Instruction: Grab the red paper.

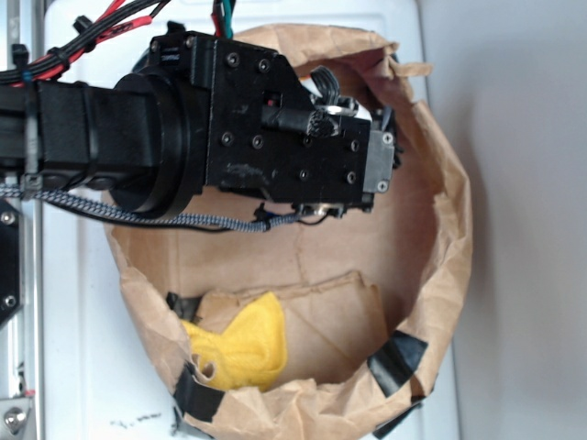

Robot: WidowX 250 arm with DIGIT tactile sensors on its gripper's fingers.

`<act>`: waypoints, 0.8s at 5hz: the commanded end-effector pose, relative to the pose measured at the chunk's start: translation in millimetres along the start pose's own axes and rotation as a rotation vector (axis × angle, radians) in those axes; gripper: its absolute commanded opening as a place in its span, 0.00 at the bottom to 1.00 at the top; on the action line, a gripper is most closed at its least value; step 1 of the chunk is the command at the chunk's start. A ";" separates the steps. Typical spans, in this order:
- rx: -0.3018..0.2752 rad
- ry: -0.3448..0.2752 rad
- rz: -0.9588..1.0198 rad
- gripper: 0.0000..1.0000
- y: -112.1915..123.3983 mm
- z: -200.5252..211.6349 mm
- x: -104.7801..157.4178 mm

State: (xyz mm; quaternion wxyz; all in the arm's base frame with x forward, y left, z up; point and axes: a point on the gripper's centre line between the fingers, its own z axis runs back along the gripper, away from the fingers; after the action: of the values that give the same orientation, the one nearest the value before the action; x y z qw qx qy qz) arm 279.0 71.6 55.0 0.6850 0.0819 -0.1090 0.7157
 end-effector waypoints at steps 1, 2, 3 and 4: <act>-0.029 -0.018 0.017 1.00 13.4 8.8 17.2; -0.023 0.009 0.015 1.00 20.3 17.8 22.1; -0.011 0.006 0.011 1.00 22.1 15.4 23.4; -0.016 0.012 0.005 1.00 29.2 18.3 27.3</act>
State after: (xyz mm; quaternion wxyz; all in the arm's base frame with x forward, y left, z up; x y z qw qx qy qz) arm 250.2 82.5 62.4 0.6956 0.0873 -0.0859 0.7079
